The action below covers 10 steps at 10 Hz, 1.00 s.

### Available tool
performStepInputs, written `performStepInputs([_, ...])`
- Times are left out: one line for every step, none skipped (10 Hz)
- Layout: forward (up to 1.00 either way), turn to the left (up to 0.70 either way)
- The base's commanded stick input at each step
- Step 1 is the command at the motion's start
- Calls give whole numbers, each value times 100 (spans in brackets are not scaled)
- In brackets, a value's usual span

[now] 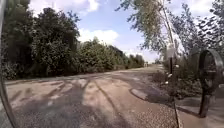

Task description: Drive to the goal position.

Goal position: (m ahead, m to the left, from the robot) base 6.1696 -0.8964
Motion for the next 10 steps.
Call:
performStepInputs([4, 0])
performStepInputs([4, 0])
performStepInputs([4, 0])
performStepInputs([4, 0])
performStepInputs([2, 0])
performStepInputs([2, 0])
performStepInputs([4, 0])
performStepInputs([4, 0])
performStepInputs([4, 0])
performStepInputs([4, 0])
